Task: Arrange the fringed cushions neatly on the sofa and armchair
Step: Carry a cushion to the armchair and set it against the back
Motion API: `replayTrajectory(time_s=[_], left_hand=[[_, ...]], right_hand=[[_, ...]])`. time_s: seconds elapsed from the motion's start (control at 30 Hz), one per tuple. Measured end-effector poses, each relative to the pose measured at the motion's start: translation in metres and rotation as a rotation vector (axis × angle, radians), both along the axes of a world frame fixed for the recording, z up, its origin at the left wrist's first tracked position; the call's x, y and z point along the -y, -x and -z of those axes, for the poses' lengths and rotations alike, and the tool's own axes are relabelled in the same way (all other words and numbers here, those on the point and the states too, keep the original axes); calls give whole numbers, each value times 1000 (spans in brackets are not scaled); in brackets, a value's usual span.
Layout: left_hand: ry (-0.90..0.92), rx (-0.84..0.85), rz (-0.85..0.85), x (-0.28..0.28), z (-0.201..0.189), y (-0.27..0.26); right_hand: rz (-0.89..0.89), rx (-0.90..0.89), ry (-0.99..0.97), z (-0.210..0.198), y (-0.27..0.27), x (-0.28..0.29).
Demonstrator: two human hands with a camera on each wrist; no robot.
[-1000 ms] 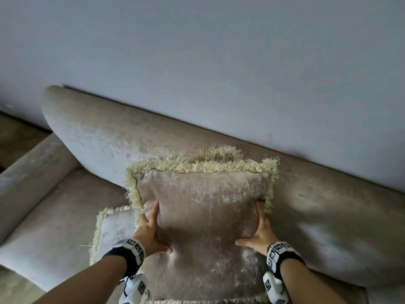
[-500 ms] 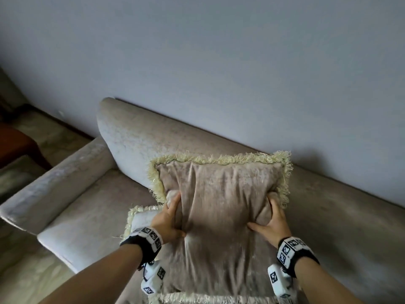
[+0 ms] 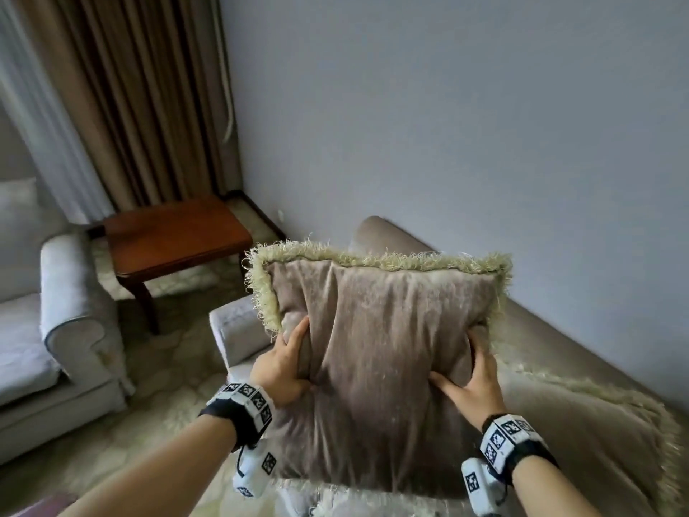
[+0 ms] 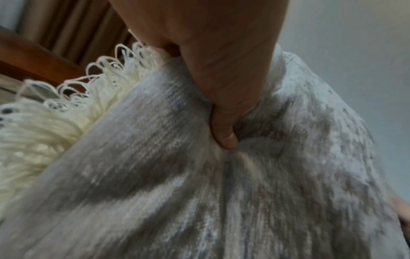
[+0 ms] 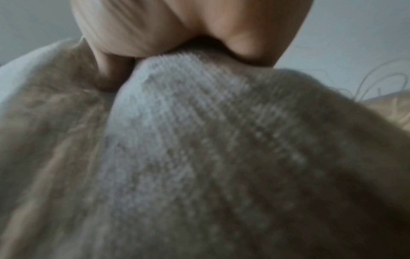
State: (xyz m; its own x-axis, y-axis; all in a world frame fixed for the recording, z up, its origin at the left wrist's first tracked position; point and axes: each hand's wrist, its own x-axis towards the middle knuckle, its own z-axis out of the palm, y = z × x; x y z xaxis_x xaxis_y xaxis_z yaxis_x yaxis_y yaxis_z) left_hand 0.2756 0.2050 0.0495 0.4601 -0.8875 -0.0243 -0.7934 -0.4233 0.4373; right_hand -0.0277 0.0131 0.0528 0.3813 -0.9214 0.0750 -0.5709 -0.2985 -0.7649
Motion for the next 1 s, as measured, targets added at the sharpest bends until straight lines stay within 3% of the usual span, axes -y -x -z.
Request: replayTrajectory(time_s=[0.13, 0.33, 0.63, 0.8, 1.0], left_hand=[[12, 0, -148, -74, -4, -85], [50, -2, -377, -151, -2, -176], [62, -1, -619, -202, 5, -278], [32, 36, -805, -222, -7, -348], [8, 61, -1016, -262, -18, -422]], right_hand=[[-121, 45, -26, -10, -121, -39], [-310, 45, -16, -16, -255, -77], [-563, -30, -13, -5, -435, -65], [-750, 22, -22, -5, -559, -70], [-982, -51, -29, -18, -694, -96]])
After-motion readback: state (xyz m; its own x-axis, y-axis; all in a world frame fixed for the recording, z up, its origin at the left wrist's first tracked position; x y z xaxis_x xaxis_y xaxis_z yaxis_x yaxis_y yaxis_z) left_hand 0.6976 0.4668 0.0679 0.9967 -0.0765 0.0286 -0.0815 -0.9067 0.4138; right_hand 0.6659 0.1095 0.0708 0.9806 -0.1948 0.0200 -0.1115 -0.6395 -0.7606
